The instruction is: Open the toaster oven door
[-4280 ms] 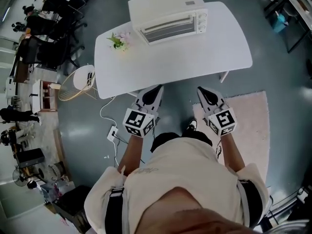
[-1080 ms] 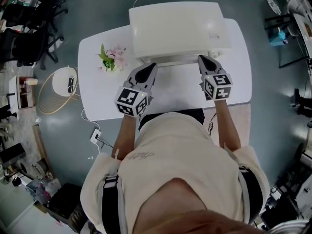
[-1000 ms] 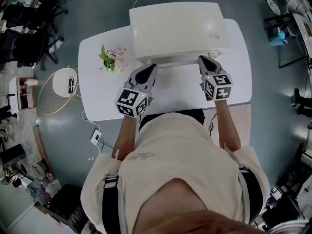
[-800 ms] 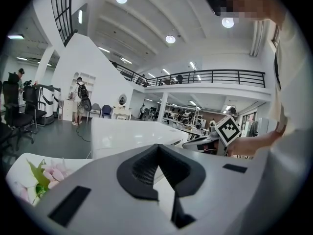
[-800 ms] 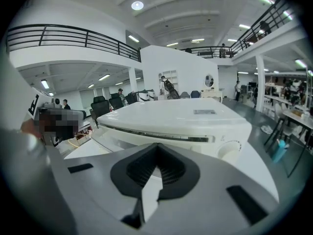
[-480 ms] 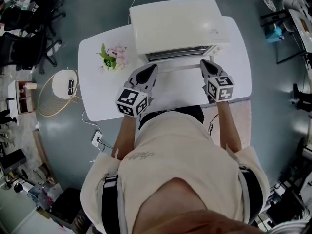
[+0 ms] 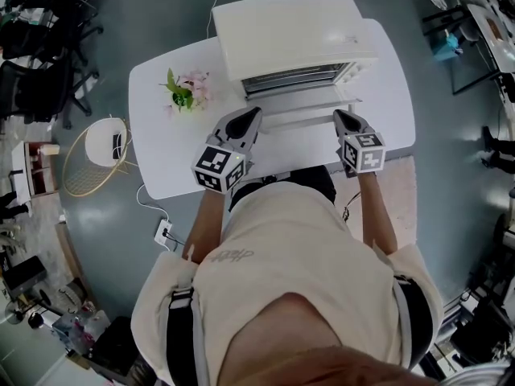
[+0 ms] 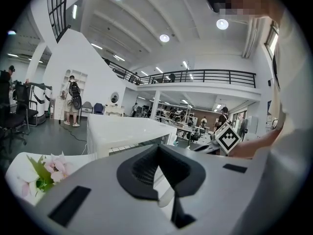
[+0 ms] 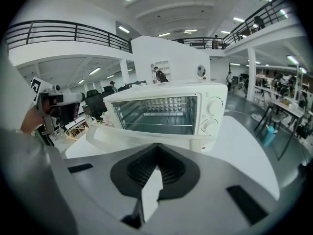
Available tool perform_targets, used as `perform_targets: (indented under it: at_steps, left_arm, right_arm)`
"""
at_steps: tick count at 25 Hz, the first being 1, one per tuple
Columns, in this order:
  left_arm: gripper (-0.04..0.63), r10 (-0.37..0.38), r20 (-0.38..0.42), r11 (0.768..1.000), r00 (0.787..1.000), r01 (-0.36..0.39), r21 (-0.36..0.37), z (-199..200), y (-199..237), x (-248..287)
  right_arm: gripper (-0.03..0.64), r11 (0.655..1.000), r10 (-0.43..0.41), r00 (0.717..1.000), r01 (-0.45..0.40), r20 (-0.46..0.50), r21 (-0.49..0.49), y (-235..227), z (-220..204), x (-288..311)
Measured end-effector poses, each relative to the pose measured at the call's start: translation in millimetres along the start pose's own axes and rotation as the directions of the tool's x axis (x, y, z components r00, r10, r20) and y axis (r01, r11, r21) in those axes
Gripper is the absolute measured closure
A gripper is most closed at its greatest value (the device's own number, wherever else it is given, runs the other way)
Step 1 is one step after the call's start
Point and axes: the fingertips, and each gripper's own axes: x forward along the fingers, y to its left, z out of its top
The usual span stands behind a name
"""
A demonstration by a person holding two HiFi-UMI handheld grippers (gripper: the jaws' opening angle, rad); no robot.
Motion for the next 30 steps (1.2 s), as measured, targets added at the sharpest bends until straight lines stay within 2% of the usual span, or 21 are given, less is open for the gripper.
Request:
perform_targets:
  at_steps: [9, 16, 23, 30]
  left_arm:
    - [0.577, -0.050, -0.032, 0.998, 0.998, 0.051, 0.020, -11.9, -14.8, -12.6]
    - [0.577, -0.058, -0.067, 0.998, 0.996, 0.058, 0.011, -23.6, -28.6, -7.1]
    - [0.577, -0.065, -0.110, 0.998, 0.992, 0.067, 0.014, -25.9, -48.6, 14.6]
    - [0.577, -0.025, -0.173, 1.000, 0.985, 0.026, 0.002, -40.6, -65.3, 26.4]
  right_arm:
    - [0.611, 0.999, -0.023, 0.999, 0.024, -0.043, 0.024, 0.9, -27.6, -1.9]
    - [0.611, 0.998, -0.002, 0.995, 0.008, -0.100, 0.059, 2.1, -46.9, -4.9]
    - [0.611, 0.994, 0.076, 0.989, -0.065, -0.125, 0.085, -0.6, -67.5, -4.4]
    - [0.611, 0.987, 0.140, 0.975, -0.123, -0.174, 0.107, -4.4, -88.1, -3.5]
